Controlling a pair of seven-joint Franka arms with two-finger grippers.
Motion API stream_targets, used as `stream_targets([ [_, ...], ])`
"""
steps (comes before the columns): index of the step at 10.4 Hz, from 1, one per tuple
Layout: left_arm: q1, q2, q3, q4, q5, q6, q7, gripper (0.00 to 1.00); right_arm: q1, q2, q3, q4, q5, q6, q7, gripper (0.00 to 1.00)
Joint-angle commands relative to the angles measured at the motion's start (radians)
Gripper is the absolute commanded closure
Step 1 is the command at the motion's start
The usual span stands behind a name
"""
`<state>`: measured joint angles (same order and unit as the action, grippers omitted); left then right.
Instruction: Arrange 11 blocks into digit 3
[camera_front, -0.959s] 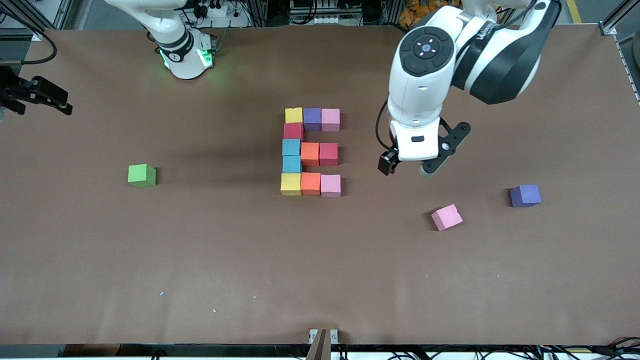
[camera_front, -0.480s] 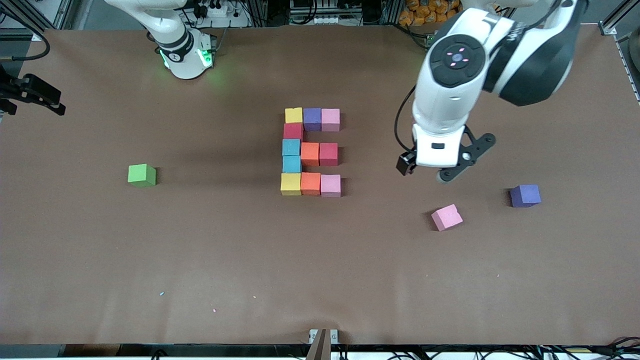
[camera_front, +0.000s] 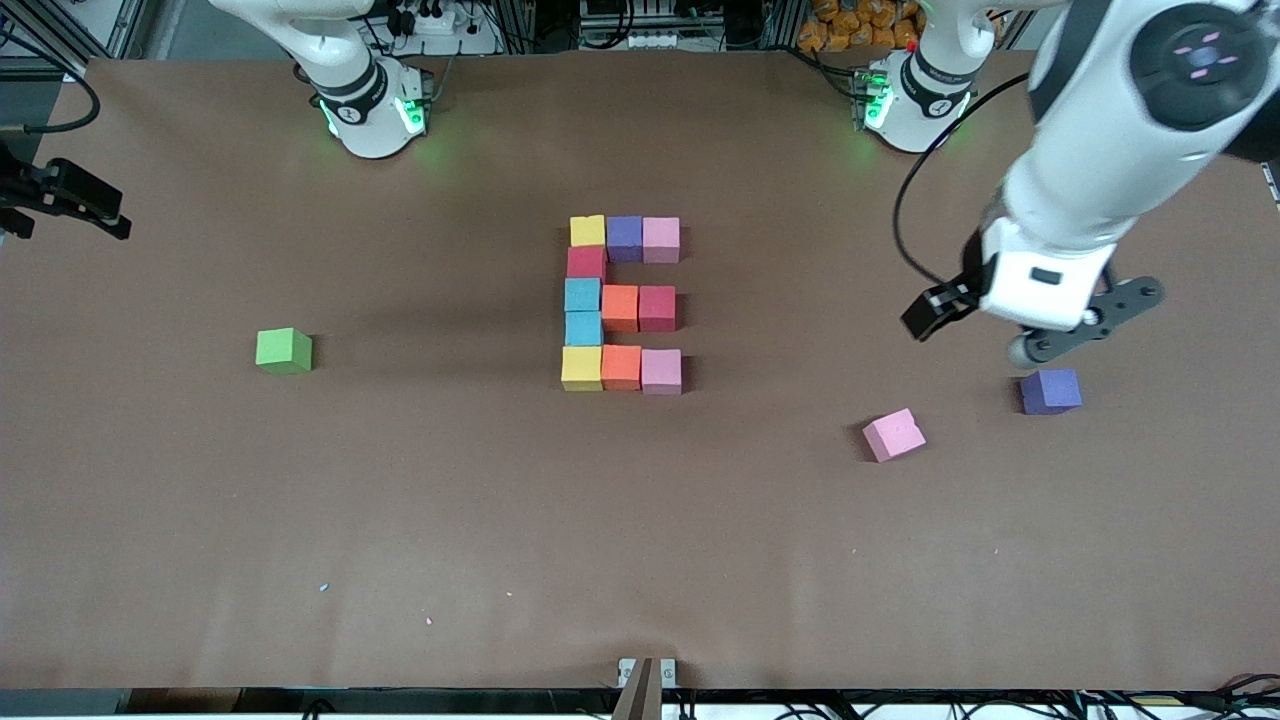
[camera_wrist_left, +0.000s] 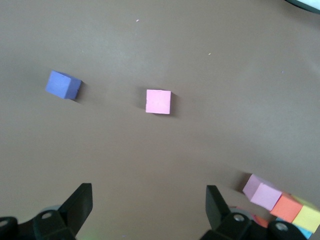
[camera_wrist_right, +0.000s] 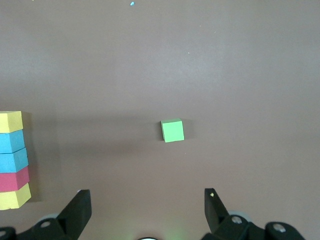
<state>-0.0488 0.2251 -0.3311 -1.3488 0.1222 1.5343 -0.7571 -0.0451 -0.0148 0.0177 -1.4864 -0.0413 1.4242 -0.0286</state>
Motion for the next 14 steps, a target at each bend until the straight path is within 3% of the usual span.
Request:
stream_targets([
  [1, 0.000, -0.073, 0.082, -0.033, -0.068, -0.031, 0.180, 0.00, 0.008, 0.012, -0.007, 0.029, -0.008, -0.011, -0.011, 0.00],
  [6, 0.006, -0.186, 0.145, -0.148, -0.076, -0.062, 0.392, 0.00, 0.010, 0.007, -0.010, 0.031, -0.003, -0.014, -0.010, 0.00],
  [14, 0.035, -0.271, 0.187, -0.216, -0.096, -0.071, 0.556, 0.00, 0.008, 0.006, -0.012, 0.029, 0.000, -0.016, -0.021, 0.00],
])
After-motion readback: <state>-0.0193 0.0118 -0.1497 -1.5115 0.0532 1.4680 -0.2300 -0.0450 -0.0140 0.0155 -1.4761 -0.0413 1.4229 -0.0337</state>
